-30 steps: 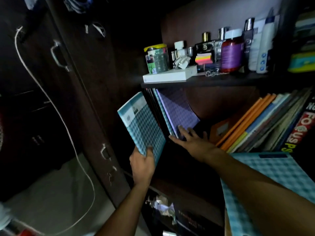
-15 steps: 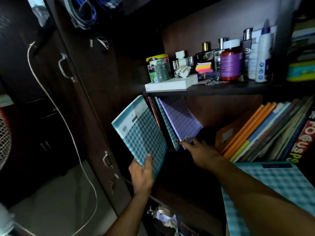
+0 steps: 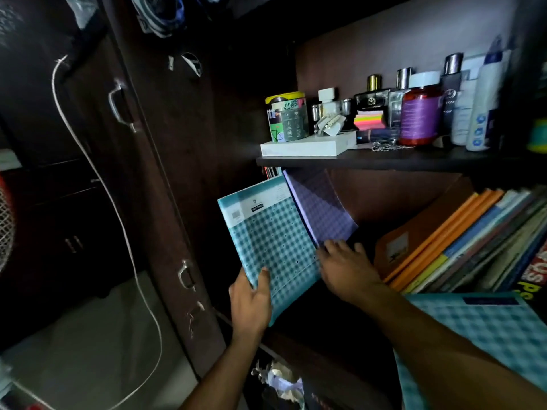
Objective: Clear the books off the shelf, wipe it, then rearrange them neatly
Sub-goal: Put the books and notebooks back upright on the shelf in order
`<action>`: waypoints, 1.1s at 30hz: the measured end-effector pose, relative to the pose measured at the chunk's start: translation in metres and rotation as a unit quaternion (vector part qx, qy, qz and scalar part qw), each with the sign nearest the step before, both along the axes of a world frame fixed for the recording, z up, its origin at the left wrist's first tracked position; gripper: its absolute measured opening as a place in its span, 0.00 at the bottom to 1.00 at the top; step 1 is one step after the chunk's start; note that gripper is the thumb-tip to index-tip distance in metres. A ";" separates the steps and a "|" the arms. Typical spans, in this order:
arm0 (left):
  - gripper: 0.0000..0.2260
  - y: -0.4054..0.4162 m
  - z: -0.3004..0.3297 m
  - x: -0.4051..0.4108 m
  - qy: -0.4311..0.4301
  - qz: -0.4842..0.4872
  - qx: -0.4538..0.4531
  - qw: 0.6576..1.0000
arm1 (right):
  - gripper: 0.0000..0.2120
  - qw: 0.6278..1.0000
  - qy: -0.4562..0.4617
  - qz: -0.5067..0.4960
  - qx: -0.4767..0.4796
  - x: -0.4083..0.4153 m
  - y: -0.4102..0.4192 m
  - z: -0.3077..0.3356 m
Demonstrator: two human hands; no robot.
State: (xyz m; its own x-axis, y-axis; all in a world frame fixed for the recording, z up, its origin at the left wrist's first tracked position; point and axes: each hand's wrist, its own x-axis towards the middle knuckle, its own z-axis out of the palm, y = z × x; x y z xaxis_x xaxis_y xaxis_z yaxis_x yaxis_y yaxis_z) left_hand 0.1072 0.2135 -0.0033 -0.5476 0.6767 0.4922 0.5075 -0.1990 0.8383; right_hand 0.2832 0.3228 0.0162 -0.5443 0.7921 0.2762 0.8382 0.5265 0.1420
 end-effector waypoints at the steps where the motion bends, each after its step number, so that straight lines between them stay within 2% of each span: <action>1: 0.05 0.000 -0.001 0.000 0.000 0.011 0.006 1.000 | 0.26 1.000 -0.007 0.019 -0.012 0.000 0.000 -0.002; 4: 0.05 0.000 0.001 0.000 -0.010 0.024 0.012 1.000 | 0.36 0.995 -0.018 0.006 -0.100 0.010 0.001 0.000; 7: 0.07 0.000 0.000 0.000 -0.002 0.018 0.009 1.000 | 0.37 0.989 -0.042 -0.019 -0.143 0.015 -0.002 0.002; 9: 0.08 -0.001 -0.002 0.000 0.016 0.010 0.010 1.000 | 0.36 0.988 -0.031 -0.030 -0.151 0.012 -0.004 0.000; 14: 0.08 -0.006 -0.004 0.000 0.035 -0.024 0.023 0.999 | 0.24 0.987 0.098 -0.083 -0.095 0.008 0.001 0.004; 17: 0.04 -0.005 -0.002 0.000 0.037 -0.055 0.002 0.998 | 0.17 0.977 0.147 -0.121 -0.094 0.018 0.004 0.016; 20: 0.04 0.003 -0.002 -0.001 0.032 -0.087 -0.049 0.995 | 0.14 0.981 0.101 -0.154 -0.060 0.021 -0.002 0.022; 22: 0.06 0.007 -0.001 0.000 0.029 -0.096 -0.070 0.993 | 0.15 0.982 0.078 -0.157 -0.072 0.019 -0.006 0.024; 26: 0.03 0.019 0.004 0.002 -0.009 -0.082 -0.083 0.993 | 0.14 0.978 0.104 -0.145 -0.106 0.024 -0.006 0.026; 30: 0.19 0.054 0.018 0.009 0.015 -0.056 -0.110 0.992 | 0.16 0.979 0.113 -0.121 -0.117 0.024 -0.007 0.023; 33: 0.18 0.079 0.036 0.025 0.044 -0.046 -0.139 0.988 | 0.17 0.980 0.115 -0.118 -0.114 0.029 -0.008 0.024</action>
State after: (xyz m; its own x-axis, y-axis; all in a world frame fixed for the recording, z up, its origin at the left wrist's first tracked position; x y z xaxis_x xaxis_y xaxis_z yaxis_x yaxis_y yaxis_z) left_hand 0.1322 0.2923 0.0323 -0.4417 0.8371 0.3226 0.5711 -0.0150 0.8207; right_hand 0.3122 0.3147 0.0401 -0.2827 0.9438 0.1710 0.9365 0.3102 -0.1637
